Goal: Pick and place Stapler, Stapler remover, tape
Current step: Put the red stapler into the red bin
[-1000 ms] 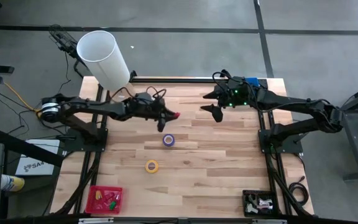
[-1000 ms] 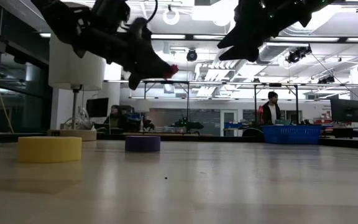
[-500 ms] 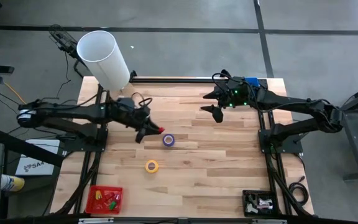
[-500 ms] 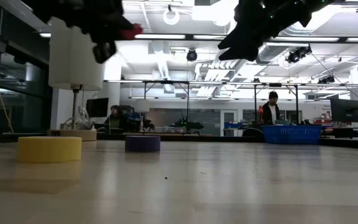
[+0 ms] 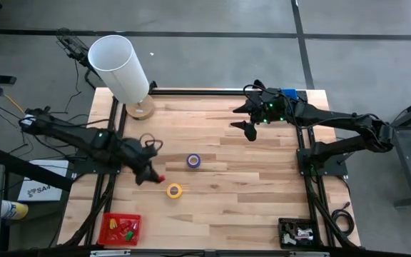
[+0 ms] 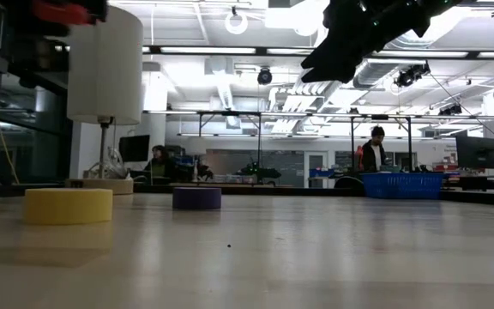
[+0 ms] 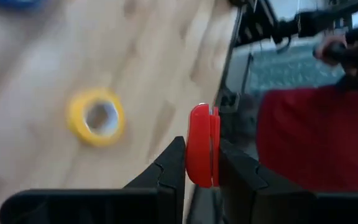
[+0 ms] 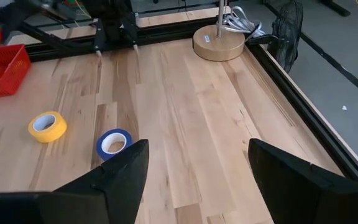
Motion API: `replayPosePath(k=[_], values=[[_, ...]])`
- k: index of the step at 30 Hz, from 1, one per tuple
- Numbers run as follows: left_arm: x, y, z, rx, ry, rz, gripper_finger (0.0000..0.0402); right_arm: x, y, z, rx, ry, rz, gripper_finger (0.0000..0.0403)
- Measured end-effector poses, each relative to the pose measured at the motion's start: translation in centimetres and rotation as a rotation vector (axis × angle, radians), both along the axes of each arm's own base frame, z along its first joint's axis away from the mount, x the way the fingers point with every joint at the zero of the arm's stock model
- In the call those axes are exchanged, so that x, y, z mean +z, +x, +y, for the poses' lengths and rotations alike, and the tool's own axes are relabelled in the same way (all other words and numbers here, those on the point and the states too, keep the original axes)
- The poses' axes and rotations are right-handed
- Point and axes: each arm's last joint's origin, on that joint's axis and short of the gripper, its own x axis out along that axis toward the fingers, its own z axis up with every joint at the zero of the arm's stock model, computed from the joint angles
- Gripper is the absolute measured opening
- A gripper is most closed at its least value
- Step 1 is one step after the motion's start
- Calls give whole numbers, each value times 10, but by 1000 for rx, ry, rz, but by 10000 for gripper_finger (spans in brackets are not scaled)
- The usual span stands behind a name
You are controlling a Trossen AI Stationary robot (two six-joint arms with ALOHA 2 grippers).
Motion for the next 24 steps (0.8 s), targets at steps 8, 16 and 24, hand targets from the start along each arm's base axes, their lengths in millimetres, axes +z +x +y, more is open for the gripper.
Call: replayPosePath(k=[8, 16, 24], values=[[-9, -25, -36, -58, -172, 296, 63, 0, 0, 0, 10, -16, 3, 266], [-20, -51, -75, -99, -269, 597, 63, -1, 0, 1, 41, -37, 11, 266], [-36, -59, -112, -111, -289, 783, 63, -3, -1, 1, 65, -71, 40, 266]])
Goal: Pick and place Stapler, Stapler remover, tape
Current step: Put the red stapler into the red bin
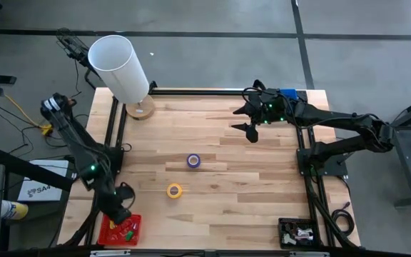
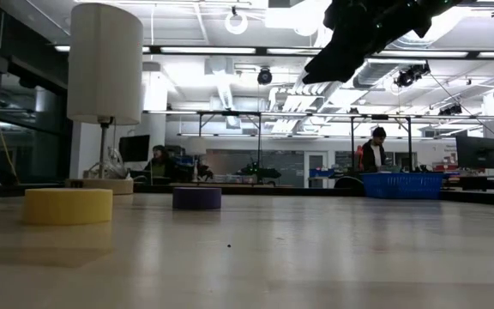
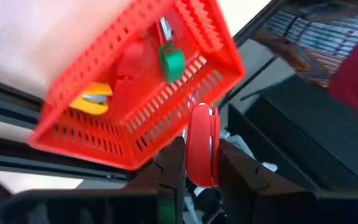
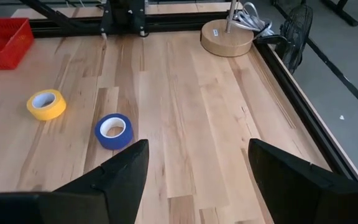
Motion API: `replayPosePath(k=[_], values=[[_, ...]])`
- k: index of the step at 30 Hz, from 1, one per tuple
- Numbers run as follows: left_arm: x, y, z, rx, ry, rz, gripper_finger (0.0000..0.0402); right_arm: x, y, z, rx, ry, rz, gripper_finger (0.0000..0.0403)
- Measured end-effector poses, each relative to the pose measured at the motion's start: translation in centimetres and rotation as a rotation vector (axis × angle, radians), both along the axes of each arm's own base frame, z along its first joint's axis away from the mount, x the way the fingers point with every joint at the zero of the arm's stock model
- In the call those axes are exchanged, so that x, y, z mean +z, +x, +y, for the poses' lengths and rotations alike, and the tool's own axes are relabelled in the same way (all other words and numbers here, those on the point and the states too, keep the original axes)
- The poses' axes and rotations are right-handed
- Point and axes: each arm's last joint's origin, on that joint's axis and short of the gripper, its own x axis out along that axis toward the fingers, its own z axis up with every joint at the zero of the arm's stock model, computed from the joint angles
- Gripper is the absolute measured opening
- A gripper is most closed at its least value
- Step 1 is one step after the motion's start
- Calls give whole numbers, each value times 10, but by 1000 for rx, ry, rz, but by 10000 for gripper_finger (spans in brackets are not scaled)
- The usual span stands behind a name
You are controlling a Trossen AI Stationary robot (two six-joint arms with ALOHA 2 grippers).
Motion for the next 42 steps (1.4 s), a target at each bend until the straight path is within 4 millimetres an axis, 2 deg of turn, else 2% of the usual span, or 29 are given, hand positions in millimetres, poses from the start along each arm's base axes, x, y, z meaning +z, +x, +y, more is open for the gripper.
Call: replayPosePath(k=[6, 15, 26, 34, 42], values=[[-17, 7, -22, 6, 4, 71, 63, 0, 0, 0, 2, -5, -1, 266], [-45, 15, -44, -130, -25, 248, 63, 0, 0, 0, 9, -18, 2, 266], [-55, 12, -43, -152, 29, 330, 63, -1, -1, 0, 9, -11, 19, 266], [-53, 9, -43, -263, -20, 349, 63, -2, -1, 0, 9, -8, 22, 266], [-54, 10, -42, -247, 2, 331, 118, -2, -1, 0, 11, -7, 22, 266]])
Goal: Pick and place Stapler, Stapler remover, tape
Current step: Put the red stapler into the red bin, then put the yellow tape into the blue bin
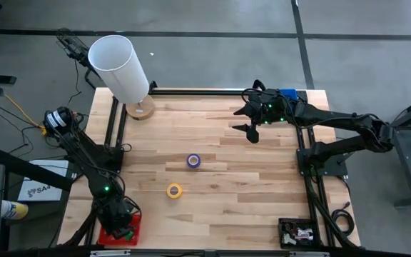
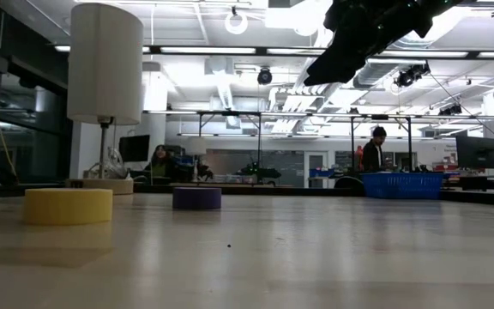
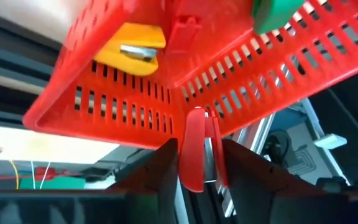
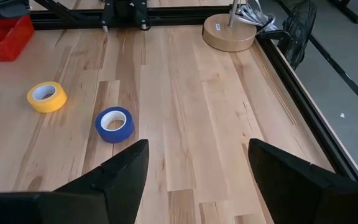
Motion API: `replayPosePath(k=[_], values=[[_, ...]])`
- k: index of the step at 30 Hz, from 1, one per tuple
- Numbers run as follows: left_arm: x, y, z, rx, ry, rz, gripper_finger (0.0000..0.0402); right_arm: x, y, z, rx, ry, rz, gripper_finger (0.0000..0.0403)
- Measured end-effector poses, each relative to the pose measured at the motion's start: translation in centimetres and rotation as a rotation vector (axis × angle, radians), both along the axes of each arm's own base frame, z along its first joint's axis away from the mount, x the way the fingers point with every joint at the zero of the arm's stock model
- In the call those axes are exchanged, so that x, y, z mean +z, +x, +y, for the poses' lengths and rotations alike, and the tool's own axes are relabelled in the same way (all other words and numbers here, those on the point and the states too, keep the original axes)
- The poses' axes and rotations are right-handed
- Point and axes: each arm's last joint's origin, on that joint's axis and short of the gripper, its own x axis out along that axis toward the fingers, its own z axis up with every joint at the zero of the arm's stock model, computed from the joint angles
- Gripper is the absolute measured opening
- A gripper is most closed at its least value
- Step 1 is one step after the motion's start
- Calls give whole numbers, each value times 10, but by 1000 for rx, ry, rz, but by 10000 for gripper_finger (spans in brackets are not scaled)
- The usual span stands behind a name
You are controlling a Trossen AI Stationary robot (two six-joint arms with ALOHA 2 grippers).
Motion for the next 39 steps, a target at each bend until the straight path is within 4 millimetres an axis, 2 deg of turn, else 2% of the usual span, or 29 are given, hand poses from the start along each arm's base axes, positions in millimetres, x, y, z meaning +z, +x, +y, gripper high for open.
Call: replayPosePath(k=[9, 14, 18, 25, 34, 39], values=[[-1, 2, 1, 41, 43, -48, 164, 0, 0, 0, 0, 0, -1, 266], [-2, 2, 1, 53, 51, -54, 209, 0, 0, 0, 0, 0, -1, 266], [1, 7, 4, 136, 75, -85, 239, 0, 0, 0, 0, 0, -1, 266], [12, 18, 25, 306, 173, -225, 245, 0, 1, 0, 3, -4, -1, 266], [23, 36, 52, 353, 193, -370, 246, -1, 1, -1, -1, 2, 0, 266], [24, 40, 64, 347, 181, -321, 246, -1, 0, -1, -12, 21, 0, 266]])
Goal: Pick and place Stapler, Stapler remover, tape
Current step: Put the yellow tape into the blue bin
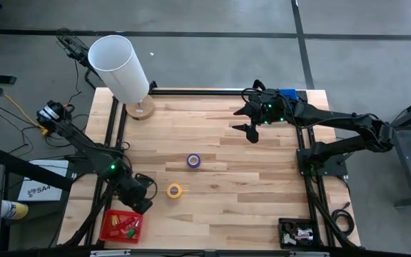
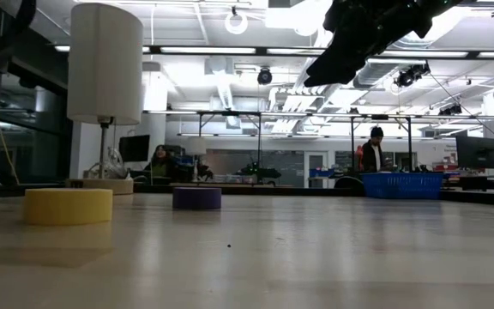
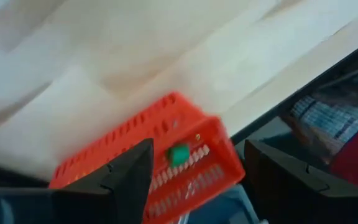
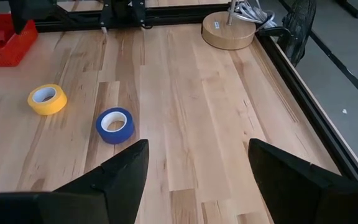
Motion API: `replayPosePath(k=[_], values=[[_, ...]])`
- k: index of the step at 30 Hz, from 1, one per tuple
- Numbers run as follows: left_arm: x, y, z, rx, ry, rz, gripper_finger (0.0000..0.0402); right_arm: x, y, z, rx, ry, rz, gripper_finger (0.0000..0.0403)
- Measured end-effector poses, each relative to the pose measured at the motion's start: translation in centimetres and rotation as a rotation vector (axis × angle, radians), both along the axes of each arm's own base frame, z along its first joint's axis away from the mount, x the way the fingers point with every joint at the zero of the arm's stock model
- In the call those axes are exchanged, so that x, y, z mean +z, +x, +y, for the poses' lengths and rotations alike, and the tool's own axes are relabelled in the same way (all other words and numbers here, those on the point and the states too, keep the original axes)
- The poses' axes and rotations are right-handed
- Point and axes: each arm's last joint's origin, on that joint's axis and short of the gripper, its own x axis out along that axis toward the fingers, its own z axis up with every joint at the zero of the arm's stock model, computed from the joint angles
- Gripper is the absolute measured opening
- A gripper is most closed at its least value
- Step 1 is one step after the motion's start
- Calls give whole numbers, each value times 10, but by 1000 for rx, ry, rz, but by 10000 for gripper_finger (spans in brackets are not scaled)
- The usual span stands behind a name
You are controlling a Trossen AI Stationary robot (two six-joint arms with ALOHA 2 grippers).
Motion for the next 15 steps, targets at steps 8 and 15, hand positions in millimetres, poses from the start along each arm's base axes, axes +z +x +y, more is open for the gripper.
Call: replayPosePath(k=[8, 15], values=[[0, 7, 13, 90, 22, 22, 246, -1, 0, 0, -7, 2, 6, 266], [-3, 25, 39, 383, 24, 88, 246, -2, -1, 0, -6, 4, 21, 266]])
